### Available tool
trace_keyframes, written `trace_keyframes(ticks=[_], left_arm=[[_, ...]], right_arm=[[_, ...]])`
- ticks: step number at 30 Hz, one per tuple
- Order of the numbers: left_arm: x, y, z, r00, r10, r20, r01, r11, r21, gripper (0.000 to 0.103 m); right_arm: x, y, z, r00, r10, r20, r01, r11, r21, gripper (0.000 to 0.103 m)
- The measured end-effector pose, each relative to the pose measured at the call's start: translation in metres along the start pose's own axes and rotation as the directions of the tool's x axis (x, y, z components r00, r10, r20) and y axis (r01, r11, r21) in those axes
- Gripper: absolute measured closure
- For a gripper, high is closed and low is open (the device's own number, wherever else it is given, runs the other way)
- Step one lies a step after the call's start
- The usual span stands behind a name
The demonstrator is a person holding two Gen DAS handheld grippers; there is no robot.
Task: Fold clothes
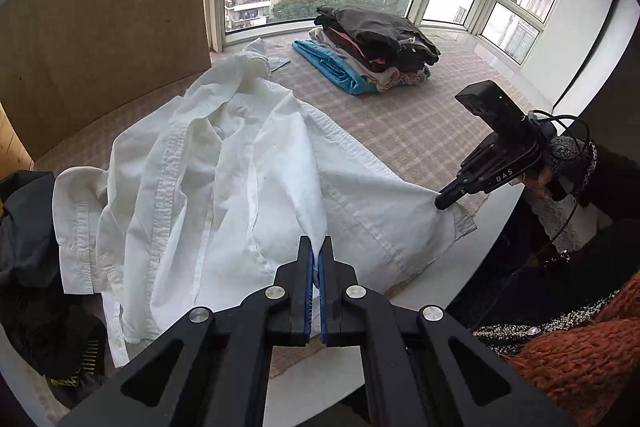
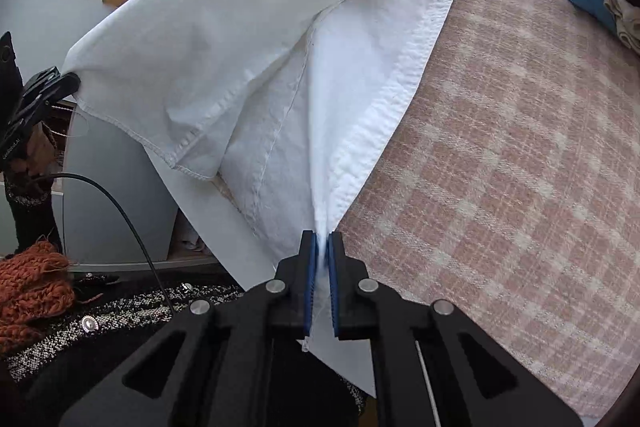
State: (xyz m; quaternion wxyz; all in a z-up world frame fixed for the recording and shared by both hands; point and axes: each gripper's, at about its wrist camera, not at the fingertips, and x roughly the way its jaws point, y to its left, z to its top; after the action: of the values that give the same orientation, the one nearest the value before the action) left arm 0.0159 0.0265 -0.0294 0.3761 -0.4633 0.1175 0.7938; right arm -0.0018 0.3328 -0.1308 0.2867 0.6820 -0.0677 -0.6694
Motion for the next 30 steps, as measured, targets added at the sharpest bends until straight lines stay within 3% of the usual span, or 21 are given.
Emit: trace_keyframes(ticks=[2,3,5,7,9,10,12,16,19,23,26,30], left_arm=[[0.009,-0.014,-0.001,0.999,-0.046,-0.001,0.046,0.999,0.014,0.101],[0.015,-0.021,-0.002,0.997,-0.078,-0.007,0.078,0.997,0.016,0.101],[0.036,-0.039,-0.007,0.989,-0.143,-0.035,0.145,0.989,0.036,0.101],[0.063,-0.057,-0.013,0.969,-0.236,-0.076,0.238,0.971,0.029,0.101],[0.094,-0.076,-0.022,0.945,-0.286,-0.156,0.294,0.955,0.032,0.098],[0.106,-0.083,-0.026,0.942,-0.274,-0.194,0.288,0.956,0.048,0.094],[0.112,-0.083,-0.035,0.956,-0.193,-0.222,0.214,0.974,0.073,0.092],[0.096,-0.030,-0.049,0.977,-0.099,-0.186,0.083,0.992,-0.095,0.080],[0.084,-0.002,-0.054,0.983,-0.031,-0.181,0.001,0.986,-0.165,0.080],[0.086,-0.004,-0.042,0.987,-0.017,-0.161,-0.006,0.989,-0.145,0.079],[0.103,0.001,-0.037,0.982,0.012,-0.186,-0.037,0.990,-0.133,0.078],[0.124,0.020,-0.032,0.977,0.033,-0.212,-0.068,0.985,-0.162,0.078]], right_arm=[[0.007,-0.012,-0.002,0.995,-0.072,-0.067,0.074,0.997,0.032,0.091],[-0.001,-0.018,0.000,0.997,-0.058,-0.052,0.061,0.996,0.058,0.091],[-0.026,-0.030,0.011,0.998,-0.028,0.049,0.024,0.995,0.096,0.086],[-0.049,-0.042,0.029,0.990,-0.027,0.135,0.011,0.993,0.121,0.064],[-0.061,-0.051,0.057,0.985,-0.010,0.173,-0.008,0.994,0.107,0.060],[-0.061,-0.052,0.070,0.983,-0.010,0.185,-0.010,0.994,0.105,0.060],[-0.061,-0.054,0.096,0.978,-0.009,0.209,-0.013,0.995,0.103,0.060],[-0.044,-0.052,0.160,0.966,-0.052,0.253,0.021,0.993,0.120,0.060],[-0.033,-0.064,0.209,0.958,-0.080,0.274,0.046,0.991,0.127,0.060],[-0.021,-0.070,0.276,0.957,-0.107,0.270,0.072,0.988,0.134,0.060],[0.001,-0.072,0.318,0.957,-0.173,0.231,0.145,0.980,0.134,0.059],[0.015,-0.093,0.357,0.938,-0.251,0.239,0.210,0.961,0.182,0.059]])
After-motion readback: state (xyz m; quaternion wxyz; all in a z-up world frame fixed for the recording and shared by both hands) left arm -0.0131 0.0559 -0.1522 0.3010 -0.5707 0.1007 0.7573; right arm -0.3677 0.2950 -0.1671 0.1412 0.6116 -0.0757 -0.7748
